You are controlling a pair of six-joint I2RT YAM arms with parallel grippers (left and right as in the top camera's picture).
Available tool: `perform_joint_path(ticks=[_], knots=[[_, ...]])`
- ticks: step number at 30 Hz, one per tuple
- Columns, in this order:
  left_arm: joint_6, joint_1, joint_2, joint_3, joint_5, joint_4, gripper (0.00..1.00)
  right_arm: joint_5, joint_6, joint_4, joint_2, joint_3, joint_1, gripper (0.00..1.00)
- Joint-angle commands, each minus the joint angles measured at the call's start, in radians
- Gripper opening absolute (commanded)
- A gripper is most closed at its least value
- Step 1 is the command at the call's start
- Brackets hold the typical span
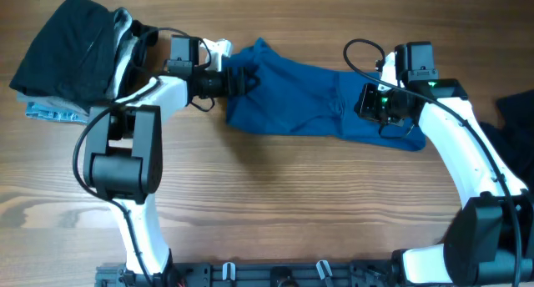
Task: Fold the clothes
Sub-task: 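Fold the shirt's left end rightward over the middle with the left gripper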
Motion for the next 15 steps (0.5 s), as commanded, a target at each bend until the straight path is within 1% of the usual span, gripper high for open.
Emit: perform_joint_path(ticks=[1,3,4,5,6,8,9,10,13,15], knots=[[-0.021,-0.089,0.095,-0.059,-0.176,-0.028,0.68,0.022,0.011,-0.005,0.012,-0.003,0.0,0.17],[-0.022,-0.118,0.093,-0.059,-0.339,-0.058,0.19,0.022,0.01,-0.01,0.012,-0.003,0.0,0.17],[-0.022,-0.116,0.089,-0.059,-0.39,-0.095,0.06,0.023,0.011,-0.011,0.012,-0.003,0.0,0.17],[-0.022,-0.098,0.067,-0.055,-0.41,-0.141,0.04,0.025,0.011,-0.013,0.012,-0.003,0.0,0.16],[-0.022,-0.071,0.036,-0.033,-0.449,-0.199,0.04,0.025,0.006,-0.016,0.012,-0.003,0.0,0.15],[-0.021,-0.01,-0.047,0.069,-0.556,-0.372,0.04,0.025,0.0,-0.04,0.005,0.0,0.0,0.15],[0.04,0.028,-0.1,0.17,-0.619,-0.497,0.04,0.025,0.001,-0.043,-0.004,0.0,0.0,0.15],[0.119,0.056,-0.143,0.285,-0.629,-0.607,0.04,0.025,0.002,-0.045,-0.014,0.0,0.0,0.15],[0.129,0.05,-0.183,0.447,-0.612,-0.739,0.04,0.025,0.003,-0.034,-0.023,0.0,0.0,0.15],[0.13,-0.013,-0.187,0.459,-0.571,-0.742,0.04,0.025,0.003,-0.015,-0.023,0.0,0.0,0.16]])
